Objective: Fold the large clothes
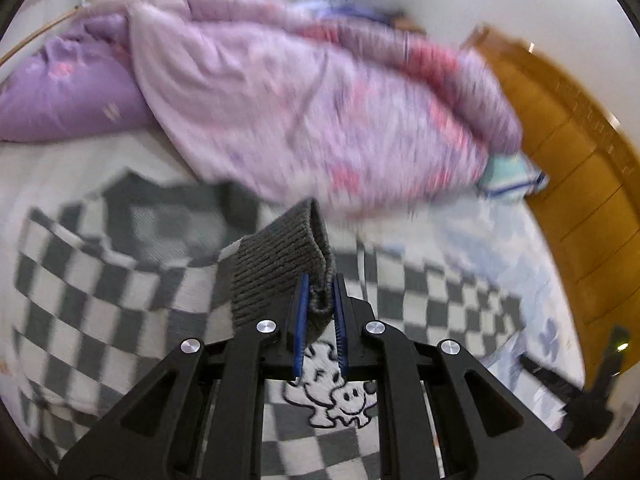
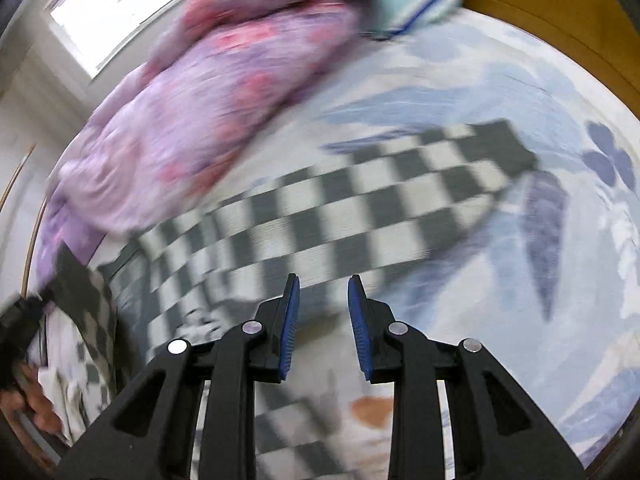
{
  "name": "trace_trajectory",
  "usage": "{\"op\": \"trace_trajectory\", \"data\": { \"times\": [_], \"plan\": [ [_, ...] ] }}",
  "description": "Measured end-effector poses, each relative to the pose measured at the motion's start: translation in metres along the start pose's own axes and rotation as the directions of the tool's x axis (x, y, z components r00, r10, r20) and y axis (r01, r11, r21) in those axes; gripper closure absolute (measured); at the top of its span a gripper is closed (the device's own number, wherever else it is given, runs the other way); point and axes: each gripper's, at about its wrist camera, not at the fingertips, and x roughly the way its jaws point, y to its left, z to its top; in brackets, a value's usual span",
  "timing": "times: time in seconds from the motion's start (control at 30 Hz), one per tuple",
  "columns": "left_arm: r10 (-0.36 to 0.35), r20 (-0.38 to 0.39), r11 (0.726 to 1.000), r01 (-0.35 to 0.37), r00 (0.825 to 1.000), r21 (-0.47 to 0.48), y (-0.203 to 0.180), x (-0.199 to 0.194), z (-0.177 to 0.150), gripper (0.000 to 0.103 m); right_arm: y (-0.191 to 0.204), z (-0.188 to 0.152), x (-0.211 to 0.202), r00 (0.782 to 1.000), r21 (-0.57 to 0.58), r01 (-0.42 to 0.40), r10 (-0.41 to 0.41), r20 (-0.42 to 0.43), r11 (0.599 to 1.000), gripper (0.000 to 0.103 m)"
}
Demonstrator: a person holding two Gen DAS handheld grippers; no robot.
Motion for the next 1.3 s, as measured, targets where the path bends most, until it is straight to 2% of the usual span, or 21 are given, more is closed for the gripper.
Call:
{"op": "trace_trajectory", "data": {
  "times": [0.07,0.1,0.17,0.2,0.33,0.37,0.4,0.47,0.53,0.6,0.67,0.77,0.8,0.83,0.9,0.97,1.03,1.1,1.17,1.23,1.3],
  "plan": [
    [0.005,-0.040,1.000,-0.004,0.999,0.020,-0.012,0.026,-0.009,0.093,-0.027,0.005,0.005,1.000,0.039,0.011,-0.011,0.006,0.999,0.074],
    [-0.006,-0.058,0.999,0.008,0.998,0.032,-0.017,0.037,-0.016,0.098,-0.033,0.006,0.006,1.000,0.055,0.012,-0.012,0.013,0.998,0.072],
    [-0.015,-0.101,0.998,0.021,0.995,0.067,-0.030,0.057,-0.025,0.099,-0.059,0.009,0.011,0.999,0.124,0.012,-0.016,0.027,0.992,0.056],
    [-0.031,-0.141,0.995,0.044,0.990,0.087,-0.038,0.070,-0.031,0.099,-0.067,0.011,0.014,0.999,0.155,0.011,-0.017,0.033,0.988,0.044],
    [-0.058,-0.204,0.992,0.080,0.977,0.099,-0.041,0.078,-0.041,0.098,-0.098,0.016,0.029,0.999,0.273,-0.025,0.013,0.044,0.962,0.038],
    [-0.055,-0.202,0.993,0.075,0.978,0.093,-0.040,0.077,-0.041,0.092,-0.101,0.017,0.034,0.999,0.286,-0.038,0.026,0.044,0.957,0.037],
    [-0.041,-0.186,0.995,0.057,0.982,0.084,-0.033,0.070,-0.042,0.070,-0.105,0.018,0.042,0.998,0.304,-0.050,0.040,0.039,0.951,0.035],
    [0.043,-0.150,0.995,-0.029,0.988,0.091,-0.019,0.057,-0.042,0.032,-0.112,0.016,0.059,0.999,0.351,-0.047,0.043,0.018,0.935,0.035],
    [0.095,-0.120,0.992,-0.084,0.988,0.091,-0.002,0.048,-0.042,0.031,-0.113,0.015,0.072,0.999,0.370,-0.046,0.047,0.004,0.928,0.035],
    [0.156,-0.148,0.986,-0.146,0.977,0.074,0.022,0.046,-0.045,0.031,-0.114,0.014,0.083,0.998,0.379,-0.055,0.056,0.007,0.924,0.035],
    [0.183,-0.167,0.983,-0.180,0.969,0.033,0.048,0.045,-0.050,0.031,-0.117,0.012,0.093,0.996,0.393,-0.085,0.084,0.021,0.916,0.033],
    [0.256,-0.279,0.964,-0.267,0.926,-0.002,0.094,0.056,-0.068,0.031,-0.121,0.011,0.103,0.993,0.404,-0.122,0.109,0.055,0.907,0.033],
    [0.269,-0.319,0.959,-0.285,0.909,-0.003,0.105,0.061,-0.074,0.031,-0.126,0.011,0.105,0.988,0.431,-0.154,0.131,0.083,0.889,0.033],
    [0.273,-0.351,0.956,-0.294,0.895,-0.006,0.116,0.064,-0.079,0.032,-0.127,0.011,0.108,0.984,0.437,-0.178,0.149,0.099,0.882,0.028],
    [0.206,-0.341,0.970,-0.236,0.917,-0.050,0.133,0.061,-0.082,0.032,-0.122,0.014,0.109,0.986,0.402,-0.165,0.143,0.084,0.901,0.027],
    [0.172,-0.351,0.977,-0.205,0.920,-0.059,0.138,0.061,-0.079,0.032,-0.115,0.018,0.109,0.993,0.361,-0.113,0.101,0.053,0.926,0.030],
    [0.162,-0.356,0.981,-0.190,0.920,-0.047,0.140,0.061,-0.077,0.032,-0.110,0.021,0.106,1.000,0.321,-0.008,0.001,0.023,0.947,0.070],
    [0.145,-0.348,0.983,-0.174,0.926,-0.053,0.141,0.055,-0.075,0.032,-0.112,0.019,0.097,0.999,0.348,-0.014,-0.003,0.049,0.937,0.087],
    [0.119,-0.337,0.984,-0.157,0.934,-0.088,0.145,0.044,-0.073,0.032,-0.105,0.020,0.087,0.996,0.340,-0.011,-0.019,0.083,0.940,0.090],
    [0.089,-0.316,0.981,-0.138,0.944,-0.136,0.153,0.025,-0.070,0.032,-0.071,0.030,0.068,0.989,0.239,0.023,-0.057,0.138,0.971,0.092],
    [0.096,-0.295,0.978,-0.145,0.951,-0.149,0.161,0.007,-0.067,0.032,-0.027,0.037,0.048,0.980,0.112,0.018,-0.040,0.196,0.994,0.092]
  ]
}}
